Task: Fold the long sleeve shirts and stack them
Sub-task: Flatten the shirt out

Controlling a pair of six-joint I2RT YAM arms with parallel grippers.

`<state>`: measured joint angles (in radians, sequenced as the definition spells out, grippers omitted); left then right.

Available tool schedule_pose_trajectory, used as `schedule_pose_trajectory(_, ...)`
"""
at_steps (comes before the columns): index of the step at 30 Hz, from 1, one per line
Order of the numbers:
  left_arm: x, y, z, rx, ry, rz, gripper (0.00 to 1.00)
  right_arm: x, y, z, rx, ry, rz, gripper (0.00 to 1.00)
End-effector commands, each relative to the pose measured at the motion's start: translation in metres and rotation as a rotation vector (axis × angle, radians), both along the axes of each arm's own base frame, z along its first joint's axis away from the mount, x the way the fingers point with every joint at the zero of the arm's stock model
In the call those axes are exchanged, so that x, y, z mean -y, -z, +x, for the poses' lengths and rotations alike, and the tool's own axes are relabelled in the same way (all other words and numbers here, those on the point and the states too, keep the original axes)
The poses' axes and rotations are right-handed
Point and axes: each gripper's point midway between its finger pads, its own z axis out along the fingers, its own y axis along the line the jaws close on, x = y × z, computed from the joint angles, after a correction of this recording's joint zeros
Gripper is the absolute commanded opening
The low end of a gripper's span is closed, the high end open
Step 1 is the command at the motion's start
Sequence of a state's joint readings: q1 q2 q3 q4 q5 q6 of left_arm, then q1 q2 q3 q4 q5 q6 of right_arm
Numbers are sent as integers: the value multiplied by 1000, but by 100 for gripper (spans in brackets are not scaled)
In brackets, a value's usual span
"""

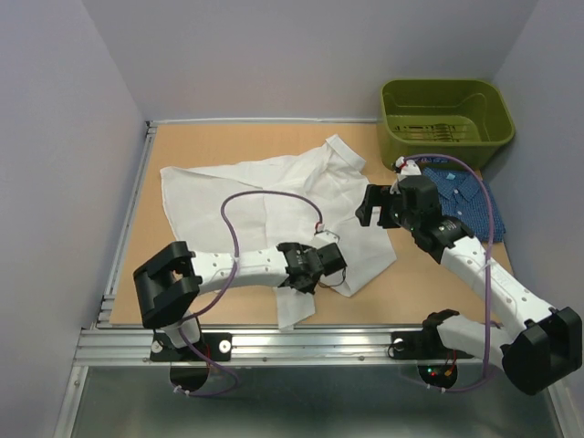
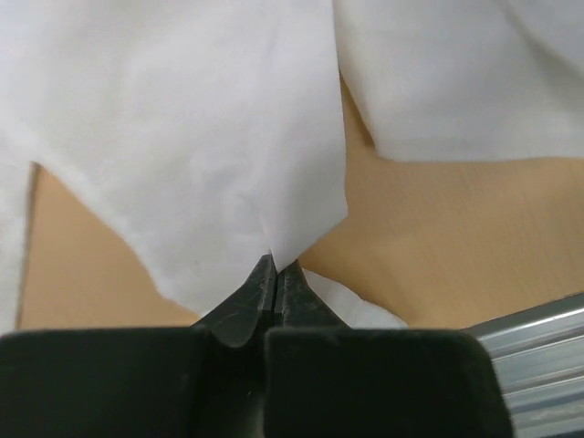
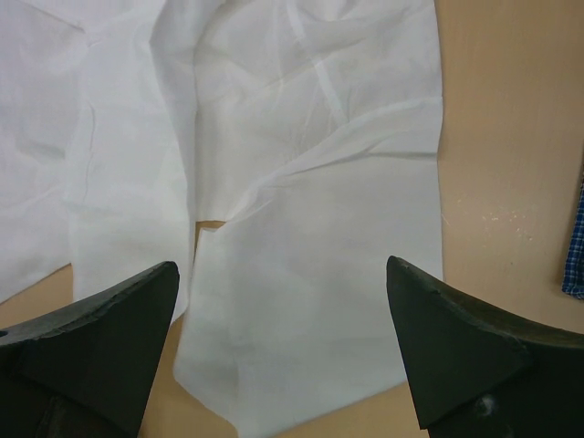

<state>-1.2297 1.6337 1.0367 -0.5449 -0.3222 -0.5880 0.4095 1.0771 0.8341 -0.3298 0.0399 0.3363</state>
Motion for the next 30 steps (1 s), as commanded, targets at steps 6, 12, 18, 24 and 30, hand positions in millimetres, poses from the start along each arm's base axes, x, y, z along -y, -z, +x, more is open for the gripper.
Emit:
schedule_pose_trajectory(6, -110, -240, 219, 569, -352, 76, 0, 6, -15, 3, 72, 8, -11, 100)
schedule_pose_trajectory(12, -230, -392, 352, 1029, -841, 73, 12, -1, -25, 3, 82, -11, 26, 100)
schedule_pose_trajectory(18, -266, -412, 395, 1172, -953, -37, 81, -4, -27, -3, 80, -22, 61, 100)
schedule_pose_trajectory(24, -248, -329, 384, 979, -862, -75, 91, -7, 0, -10, 5, -36, 56, 100)
schedule_pose_trajectory(30, -207, -234, 328, 689, -743, -269, 92, 8, 37, -16, -115, 77, 26, 100)
